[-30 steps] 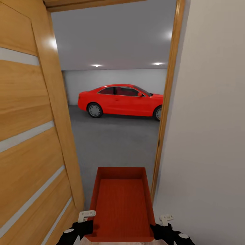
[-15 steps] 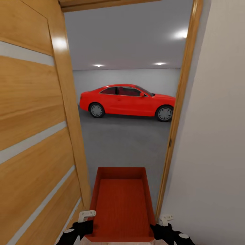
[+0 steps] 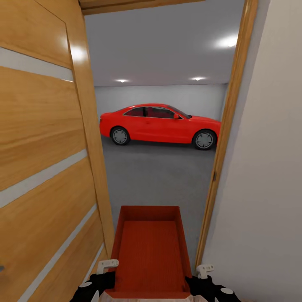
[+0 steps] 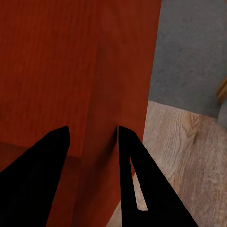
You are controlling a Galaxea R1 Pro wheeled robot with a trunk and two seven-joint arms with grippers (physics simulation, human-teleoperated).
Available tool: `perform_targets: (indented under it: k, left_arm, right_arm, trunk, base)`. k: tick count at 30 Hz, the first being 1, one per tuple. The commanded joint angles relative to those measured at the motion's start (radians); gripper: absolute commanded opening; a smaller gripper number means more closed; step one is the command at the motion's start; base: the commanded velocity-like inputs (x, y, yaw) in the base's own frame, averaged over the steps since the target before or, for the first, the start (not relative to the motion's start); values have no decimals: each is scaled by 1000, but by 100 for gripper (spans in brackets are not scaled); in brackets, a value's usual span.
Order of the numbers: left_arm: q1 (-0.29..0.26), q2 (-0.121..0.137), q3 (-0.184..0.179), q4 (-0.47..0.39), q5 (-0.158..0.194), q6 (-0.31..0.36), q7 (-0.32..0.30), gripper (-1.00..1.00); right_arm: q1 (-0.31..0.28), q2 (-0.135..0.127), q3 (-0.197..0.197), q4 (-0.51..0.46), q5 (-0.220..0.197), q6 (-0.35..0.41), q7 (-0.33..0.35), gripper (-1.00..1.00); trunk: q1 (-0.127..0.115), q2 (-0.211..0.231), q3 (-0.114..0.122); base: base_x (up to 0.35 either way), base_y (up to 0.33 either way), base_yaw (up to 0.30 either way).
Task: Move the two storage containers from the living room to the garage. In the garage, place one container on the floor and stack the other container on top of it (either order is fine).
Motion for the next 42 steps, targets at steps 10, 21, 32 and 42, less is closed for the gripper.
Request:
perform_targets:
  k: [10, 21, 32, 42]
  left_arm:
    - [-1, -14, 9, -9, -2, -4, 4, -100]
    - [-1, -12, 9, -9, -2, -4, 4, -100]
    - [-1, -12, 9, -9, -2, -4, 4, -100]
    - [-1, -14, 9, -8, -2, -4, 4, -100]
  right_arm:
    - [0, 11, -7, 4, 22, -3, 7, -100]
    - [0, 11, -7, 4, 22, -2, 5, -100]
    - [0, 11, -7, 4, 22, -3, 14, -100]
    - [0, 11, -6, 4, 22, -2, 5, -100]
  trunk:
    - [0, -1, -2]
    - [0, -1, -2]
    - [0, -1, -2]
    - [0, -1, -2]
  base:
    - [0, 0, 0]
    - [0, 137, 0]
    - [0, 25, 0]
    - [0, 0, 0]
